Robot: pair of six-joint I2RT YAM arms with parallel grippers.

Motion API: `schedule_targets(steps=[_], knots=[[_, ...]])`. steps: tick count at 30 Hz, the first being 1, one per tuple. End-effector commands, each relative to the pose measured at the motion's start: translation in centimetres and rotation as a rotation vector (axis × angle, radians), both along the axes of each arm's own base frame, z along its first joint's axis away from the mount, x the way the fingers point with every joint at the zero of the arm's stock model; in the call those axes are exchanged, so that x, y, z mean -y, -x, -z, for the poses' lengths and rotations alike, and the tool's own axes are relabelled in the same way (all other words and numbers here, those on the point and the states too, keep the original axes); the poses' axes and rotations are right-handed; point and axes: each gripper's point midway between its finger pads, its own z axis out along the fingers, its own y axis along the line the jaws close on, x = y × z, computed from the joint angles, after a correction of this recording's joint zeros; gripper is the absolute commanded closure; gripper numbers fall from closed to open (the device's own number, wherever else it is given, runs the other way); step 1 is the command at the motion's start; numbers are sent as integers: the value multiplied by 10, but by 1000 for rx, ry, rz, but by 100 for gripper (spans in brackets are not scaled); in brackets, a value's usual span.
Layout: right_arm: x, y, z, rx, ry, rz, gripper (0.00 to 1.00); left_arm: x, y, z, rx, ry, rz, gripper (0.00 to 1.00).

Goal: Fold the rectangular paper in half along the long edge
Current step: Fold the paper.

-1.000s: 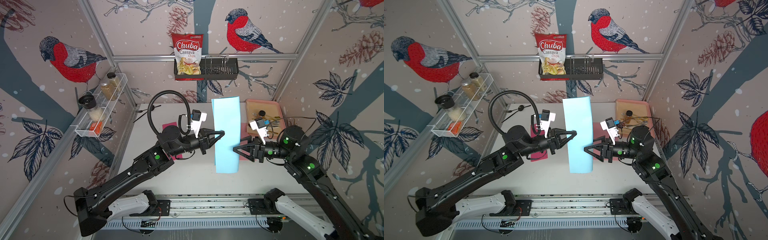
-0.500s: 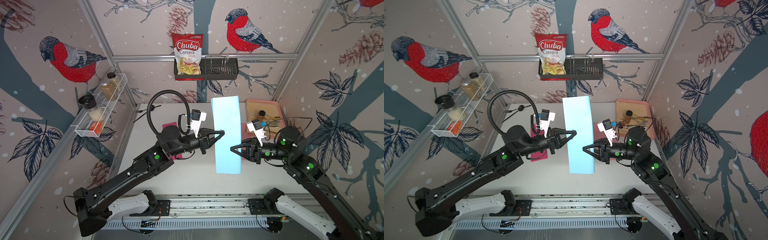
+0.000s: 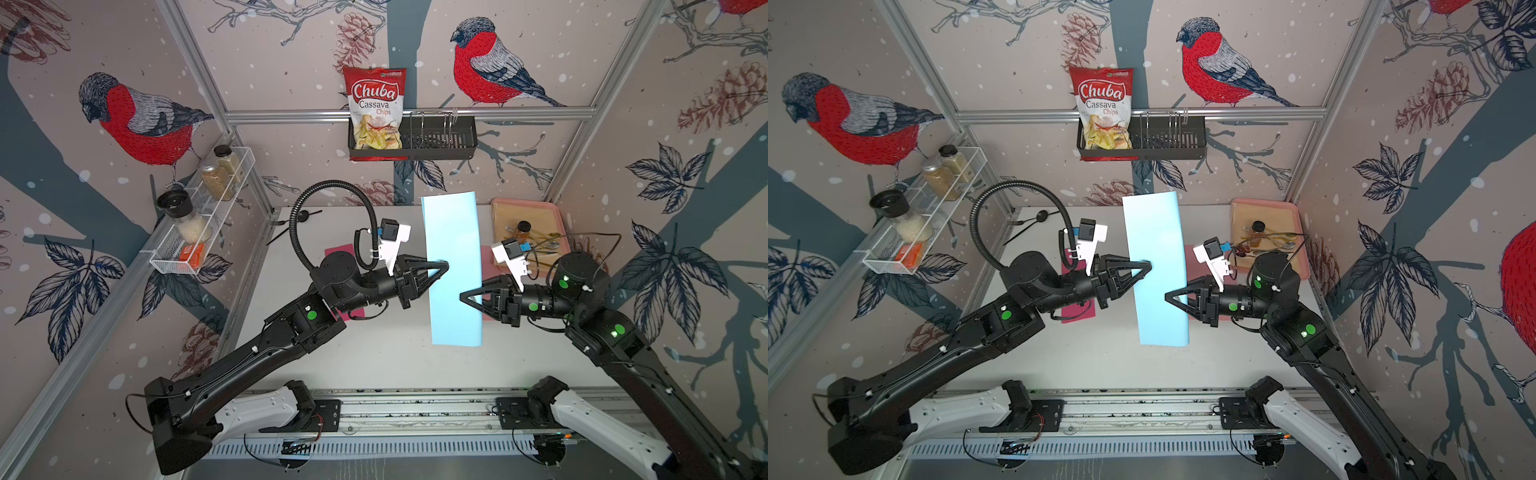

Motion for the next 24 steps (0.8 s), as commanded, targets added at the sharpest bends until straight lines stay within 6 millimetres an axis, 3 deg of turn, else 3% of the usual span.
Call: schedule_targets(steps=[1, 7, 17, 24], knots=[[-1, 3, -7, 33, -17, -18, 76, 0, 1, -3, 5, 15, 4, 87], [-1, 2, -6, 35, -16, -15, 76, 1, 2, -2, 4, 14, 11, 96], [-2, 0, -5, 47, -7, -13, 75, 1, 3, -1, 9, 11, 19, 100], [4, -5, -27, 131, -10, 28, 48, 5, 21, -6, 1, 62, 134, 100]])
